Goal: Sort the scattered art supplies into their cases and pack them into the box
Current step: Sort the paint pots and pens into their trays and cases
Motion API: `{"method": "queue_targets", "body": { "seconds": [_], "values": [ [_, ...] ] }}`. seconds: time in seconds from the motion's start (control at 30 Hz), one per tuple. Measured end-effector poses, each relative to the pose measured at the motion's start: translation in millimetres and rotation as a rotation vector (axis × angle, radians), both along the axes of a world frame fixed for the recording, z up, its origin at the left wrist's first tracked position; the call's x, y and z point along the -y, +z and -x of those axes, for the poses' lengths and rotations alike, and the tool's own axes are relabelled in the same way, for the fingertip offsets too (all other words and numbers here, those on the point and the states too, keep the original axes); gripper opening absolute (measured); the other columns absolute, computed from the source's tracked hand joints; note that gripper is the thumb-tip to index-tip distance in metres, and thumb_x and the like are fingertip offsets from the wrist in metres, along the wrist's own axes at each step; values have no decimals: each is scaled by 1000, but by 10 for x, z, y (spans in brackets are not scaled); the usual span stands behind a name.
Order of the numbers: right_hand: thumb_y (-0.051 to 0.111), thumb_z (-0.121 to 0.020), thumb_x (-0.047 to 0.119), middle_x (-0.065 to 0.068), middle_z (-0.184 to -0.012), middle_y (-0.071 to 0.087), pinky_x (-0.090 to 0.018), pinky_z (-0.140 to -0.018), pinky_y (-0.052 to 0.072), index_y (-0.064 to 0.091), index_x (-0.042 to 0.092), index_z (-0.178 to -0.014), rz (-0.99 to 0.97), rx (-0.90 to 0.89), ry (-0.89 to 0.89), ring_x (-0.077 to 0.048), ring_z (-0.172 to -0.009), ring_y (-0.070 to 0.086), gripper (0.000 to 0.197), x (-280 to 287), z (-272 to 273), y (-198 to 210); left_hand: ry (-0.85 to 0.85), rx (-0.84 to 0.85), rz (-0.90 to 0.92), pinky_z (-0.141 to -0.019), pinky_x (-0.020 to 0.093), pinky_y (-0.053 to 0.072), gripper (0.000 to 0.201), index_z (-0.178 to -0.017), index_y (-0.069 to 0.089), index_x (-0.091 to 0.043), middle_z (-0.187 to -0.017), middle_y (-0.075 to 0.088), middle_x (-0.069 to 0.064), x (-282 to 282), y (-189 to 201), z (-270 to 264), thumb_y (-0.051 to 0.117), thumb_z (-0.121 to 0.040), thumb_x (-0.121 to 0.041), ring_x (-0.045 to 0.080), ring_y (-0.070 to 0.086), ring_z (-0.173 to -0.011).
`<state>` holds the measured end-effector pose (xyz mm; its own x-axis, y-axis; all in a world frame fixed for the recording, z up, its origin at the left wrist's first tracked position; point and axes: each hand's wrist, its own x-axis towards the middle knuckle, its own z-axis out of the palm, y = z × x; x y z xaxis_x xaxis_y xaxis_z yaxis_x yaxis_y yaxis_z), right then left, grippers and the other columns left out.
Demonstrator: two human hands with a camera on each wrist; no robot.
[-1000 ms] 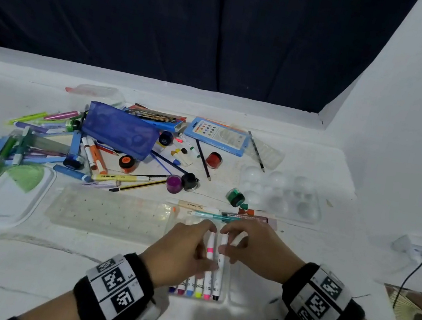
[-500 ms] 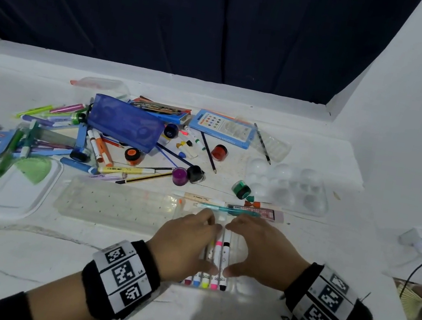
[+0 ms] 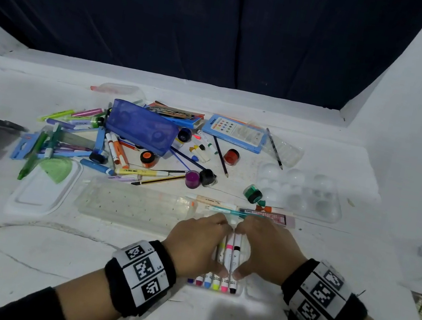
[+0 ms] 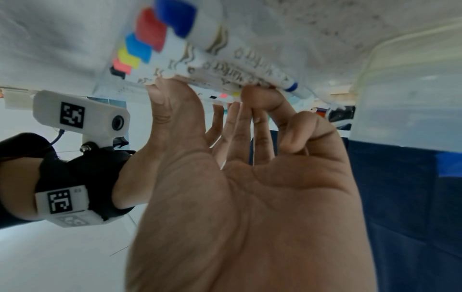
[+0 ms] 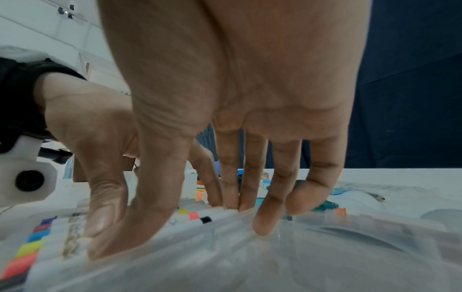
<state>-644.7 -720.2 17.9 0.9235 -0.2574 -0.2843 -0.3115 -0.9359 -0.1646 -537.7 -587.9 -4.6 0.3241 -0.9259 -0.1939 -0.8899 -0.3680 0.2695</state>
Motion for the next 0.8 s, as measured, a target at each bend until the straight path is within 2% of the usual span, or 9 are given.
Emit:
{"method": "queue_targets", "body": {
  "seconds": [0.27,0.43,0.5,0.57,0.67,0.73,0.8],
  "values": [
    [89,-58,49,2,-110,65,-33,-85,52,61,16,-112,-17,-38,-6,-18,-100,62,70,-29,-55,98,13,6,8,-85,36,52,68,-134,54,-26,-129,53,-9,-35,44,32,77,-76,-53,17,56,-111],
    [87,-61,51,5,-116,61,-33,-92,48,60,20,-117,24,-36,27,-16,-108,56,69,-39,-59,137,47,-47,123,-89,33,50,54,-134,53,-34,-127,56,-13,-241,55,96,69,-85,-49,12,56,-111],
    [84,-67,45,8,-118,57,-33,-93,47,57,28,-122,23,38,28,-14,-110,51,63,-77,-78,146,87,-136,207,-87,31,50,47,-129,55,-37,-118,60,-16,-417,104,48,64,-87,-56,7,57,-104],
    [77,-75,39,12,-114,55,-28,-88,47,55,35,-122,-51,167,-7,-8,-104,52,52,-148,-143,200,149,-231,304,-79,28,51,34,-113,62,-36,-99,66,-15,-633,218,-60,61,-88,-60,4,60,-89],
    [70,-83,34,15,-95,62,-21,-75,50,61,34,-101,-256,405,-117,0,-84,58,21,-330,-353,302,268,-337,451,-61,19,45,25,-91,64,-32,-69,62,-9,-970,403,-293,62,-88,-57,11,60,-69],
    [70,-84,28,14,-81,64,-24,-71,53,60,33,-88,-327,525,-162,-1,-76,62,11,-472,-544,309,330,-354,524,-57,16,40,21,-87,65,-31,-63,60,-4,-1206,477,-500,64,-87,-53,14,58,-62],
    [69,-85,26,14,-77,64,-25,-71,54,59,33,-84,-336,550,-157,-2,-74,63,12,-579,-702,280,373,-345,554,-56,14,39,16,-86,65,-31,-62,60,-3,-1408,509,-714,66,-88,-47,14,56,-59]
  ]
}}
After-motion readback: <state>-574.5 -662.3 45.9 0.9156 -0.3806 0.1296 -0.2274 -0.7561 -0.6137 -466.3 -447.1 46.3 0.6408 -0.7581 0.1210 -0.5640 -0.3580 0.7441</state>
